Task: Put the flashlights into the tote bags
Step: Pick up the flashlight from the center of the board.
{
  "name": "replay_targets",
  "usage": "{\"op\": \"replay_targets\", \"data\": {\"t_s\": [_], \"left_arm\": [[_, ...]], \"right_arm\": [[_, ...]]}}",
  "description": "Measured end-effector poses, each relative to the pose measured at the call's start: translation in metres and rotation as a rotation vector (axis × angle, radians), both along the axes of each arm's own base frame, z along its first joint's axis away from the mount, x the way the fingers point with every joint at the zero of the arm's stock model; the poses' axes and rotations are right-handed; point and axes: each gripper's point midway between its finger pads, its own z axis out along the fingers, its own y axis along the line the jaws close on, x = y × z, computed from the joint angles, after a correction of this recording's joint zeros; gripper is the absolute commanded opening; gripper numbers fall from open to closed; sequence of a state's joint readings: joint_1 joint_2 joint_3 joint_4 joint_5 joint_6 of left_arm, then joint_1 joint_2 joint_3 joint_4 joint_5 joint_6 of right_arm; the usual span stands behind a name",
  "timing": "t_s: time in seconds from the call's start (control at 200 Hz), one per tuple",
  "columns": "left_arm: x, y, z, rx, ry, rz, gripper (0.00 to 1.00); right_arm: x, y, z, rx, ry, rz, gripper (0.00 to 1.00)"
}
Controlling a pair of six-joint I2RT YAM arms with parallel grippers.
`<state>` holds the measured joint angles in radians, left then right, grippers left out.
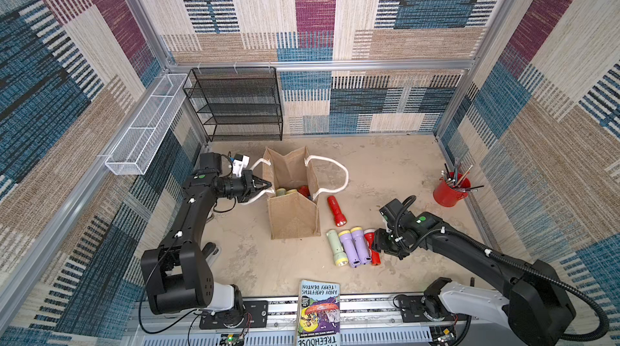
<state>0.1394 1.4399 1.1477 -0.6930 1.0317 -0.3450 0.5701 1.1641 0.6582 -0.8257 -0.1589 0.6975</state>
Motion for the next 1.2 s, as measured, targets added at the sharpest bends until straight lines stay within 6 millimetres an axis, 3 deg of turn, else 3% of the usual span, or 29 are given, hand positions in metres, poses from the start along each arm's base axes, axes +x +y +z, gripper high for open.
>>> {"op": "replay_targets", "data": {"t_s": [0.786,0.987,1.202], "left_arm": [[-0.001,0.000,0.001,-0.003,-0.003,-0.002,0.00],[-0.001,0.000,0.003,-0.002,-0.009,-0.002,0.00],[-0.002,0.000,0.003,-0.002,-0.010,-0.002,0.00]], "right_arm": [[-0.020,0.004,-0.031,-0.071,0.091,0.070,0.50],[-0.019,0.003,-0.036,-0.131,0.120,0.094,0.44],[-0.020,-0.001,-0.036,-0.157,0.119,0.109,0.32]]}}
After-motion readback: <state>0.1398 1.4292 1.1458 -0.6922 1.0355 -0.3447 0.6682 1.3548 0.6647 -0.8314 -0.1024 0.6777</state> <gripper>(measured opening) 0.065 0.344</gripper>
